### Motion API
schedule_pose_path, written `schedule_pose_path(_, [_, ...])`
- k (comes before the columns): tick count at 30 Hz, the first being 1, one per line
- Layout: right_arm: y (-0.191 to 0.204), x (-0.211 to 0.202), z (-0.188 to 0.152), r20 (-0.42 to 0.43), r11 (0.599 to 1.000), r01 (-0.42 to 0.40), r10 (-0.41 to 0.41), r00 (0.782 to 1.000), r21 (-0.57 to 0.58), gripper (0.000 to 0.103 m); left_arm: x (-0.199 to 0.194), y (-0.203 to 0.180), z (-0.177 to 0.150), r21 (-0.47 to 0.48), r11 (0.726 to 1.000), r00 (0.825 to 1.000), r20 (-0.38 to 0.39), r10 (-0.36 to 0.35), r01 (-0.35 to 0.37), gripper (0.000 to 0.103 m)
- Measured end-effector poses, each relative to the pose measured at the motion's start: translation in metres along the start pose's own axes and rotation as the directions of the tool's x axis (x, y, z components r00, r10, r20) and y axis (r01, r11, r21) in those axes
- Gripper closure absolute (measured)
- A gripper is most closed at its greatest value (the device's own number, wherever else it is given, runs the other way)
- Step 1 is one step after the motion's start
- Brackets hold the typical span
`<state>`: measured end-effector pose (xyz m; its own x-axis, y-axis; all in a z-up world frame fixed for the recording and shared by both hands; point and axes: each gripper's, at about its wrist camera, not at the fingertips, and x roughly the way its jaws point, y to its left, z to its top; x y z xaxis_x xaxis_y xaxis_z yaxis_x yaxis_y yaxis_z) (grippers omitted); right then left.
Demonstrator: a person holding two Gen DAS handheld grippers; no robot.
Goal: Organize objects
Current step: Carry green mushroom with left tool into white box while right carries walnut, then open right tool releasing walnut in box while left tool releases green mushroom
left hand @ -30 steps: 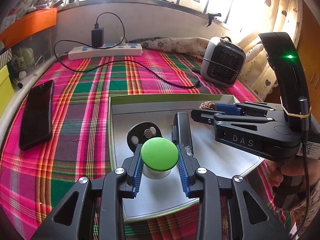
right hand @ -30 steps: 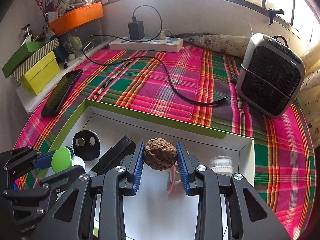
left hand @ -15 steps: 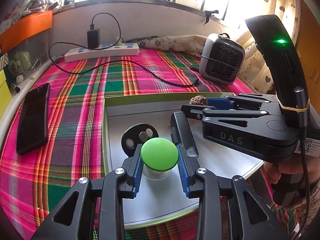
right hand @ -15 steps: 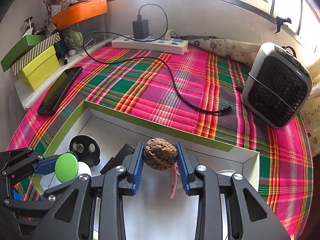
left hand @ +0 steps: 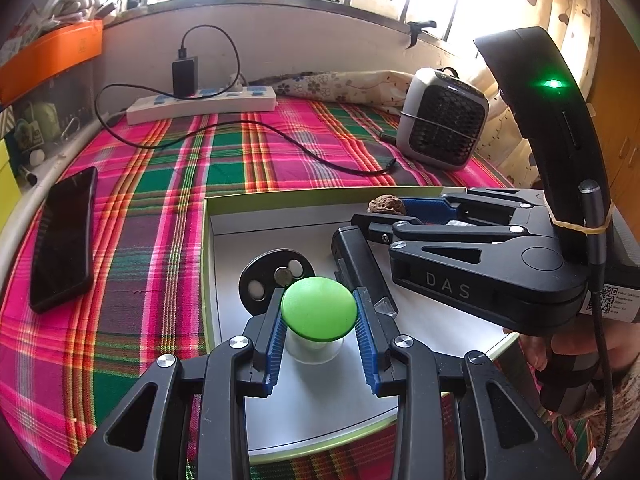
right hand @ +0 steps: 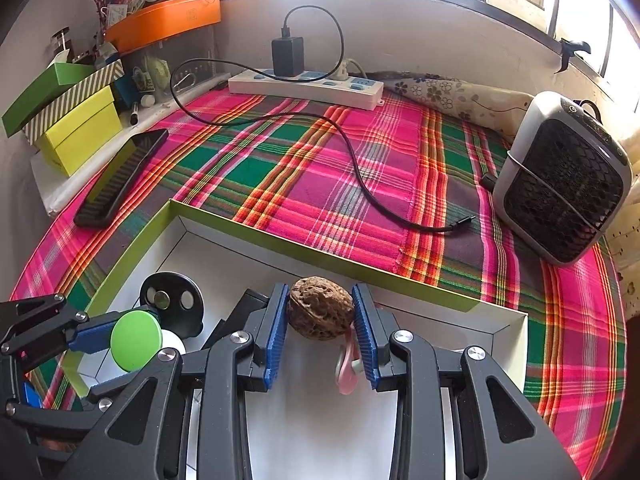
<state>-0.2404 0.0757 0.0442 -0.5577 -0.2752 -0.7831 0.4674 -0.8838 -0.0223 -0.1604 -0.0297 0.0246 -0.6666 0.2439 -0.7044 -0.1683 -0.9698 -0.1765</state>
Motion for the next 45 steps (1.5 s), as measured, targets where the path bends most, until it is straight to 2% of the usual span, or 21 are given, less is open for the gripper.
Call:
schedule_pose_path(12, [0.0, 0.001, 0.0, -0.003, 1.0, -0.001, 0.001, 1.0, 0.002, 0.069, 0.001, 0.002, 0.001, -0.008, 1.0, 1.0, 0.0, -0.007, 0.007, 0.071])
schedule_pose_path(21, [-0.002, 0.001, -0.001, 0.002, 1.0, -0.005, 0.005, 1.0, 0.01, 0.066, 0.0, 0.0, 0.002, -0.009, 1.0, 1.0, 0.002, -0.01, 0.01, 0.066])
schedule_pose_path(31, [-0.004, -0.008, -0.003, 0.021, 1.0, -0.01, 0.009, 1.0, 0.026, 0.055, -0.004, -0.001, 0.0, -0.008, 1.0, 1.0, 0.011, -0.011, 0.011, 0.063])
schedule_pose_path(45, [-0.007, -0.031, -0.011, 0.051, 0.998, 0.0, -0.004, 0.999, 0.061, 0.055, -0.023, -0.005, -0.005, -0.012, 1.0, 0.999, 0.031, -0.007, 0.008, 0.063])
